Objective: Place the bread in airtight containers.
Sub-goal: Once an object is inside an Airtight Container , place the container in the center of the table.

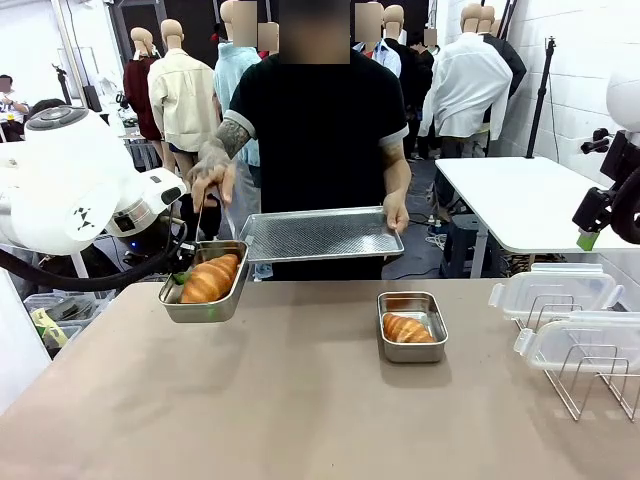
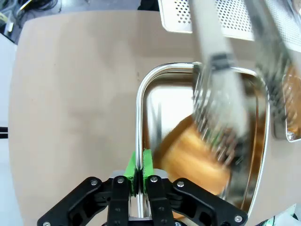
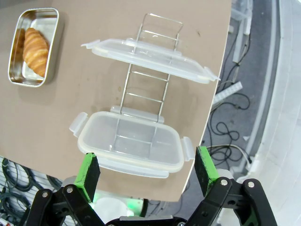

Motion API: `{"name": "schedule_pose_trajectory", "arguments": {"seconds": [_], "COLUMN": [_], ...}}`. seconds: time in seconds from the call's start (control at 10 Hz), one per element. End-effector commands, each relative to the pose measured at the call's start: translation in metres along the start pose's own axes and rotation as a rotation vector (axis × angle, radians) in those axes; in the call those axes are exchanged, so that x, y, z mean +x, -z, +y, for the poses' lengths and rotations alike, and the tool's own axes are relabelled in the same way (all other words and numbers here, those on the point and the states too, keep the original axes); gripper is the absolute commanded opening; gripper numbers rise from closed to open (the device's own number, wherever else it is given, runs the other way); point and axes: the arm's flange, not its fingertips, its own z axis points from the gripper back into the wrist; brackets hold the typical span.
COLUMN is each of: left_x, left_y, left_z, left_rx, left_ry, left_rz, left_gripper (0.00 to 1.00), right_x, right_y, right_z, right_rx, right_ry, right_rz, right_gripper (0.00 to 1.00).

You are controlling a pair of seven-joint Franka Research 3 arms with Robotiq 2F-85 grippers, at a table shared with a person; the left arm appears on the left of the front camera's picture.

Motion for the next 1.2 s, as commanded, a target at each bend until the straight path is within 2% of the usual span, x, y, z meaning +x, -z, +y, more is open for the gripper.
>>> {"name": "schedule_pose_trajectory", "arguments": {"seconds": [0.0, 1.1], "left_x": [0.001, 0.001], "left_y": [-0.003, -0.003], "left_z": [0.0018, 0.0018], "left_rx": [-0.001, -0.001], "left_ry": [0.005, 0.005], "left_rz": [-0.01, -0.01], "left_gripper": [0.0, 0.0], "right_x": [0.0012, 0.0012], "right_y": [-0.0017, -0.0017], "right_z": [0.0004, 0.0004], "right_rx": [-0.007, -0.007], "right_ry": [0.006, 0.006], "right_rz": [0.016, 0.016], "right_gripper": [1.0, 1.0]}}
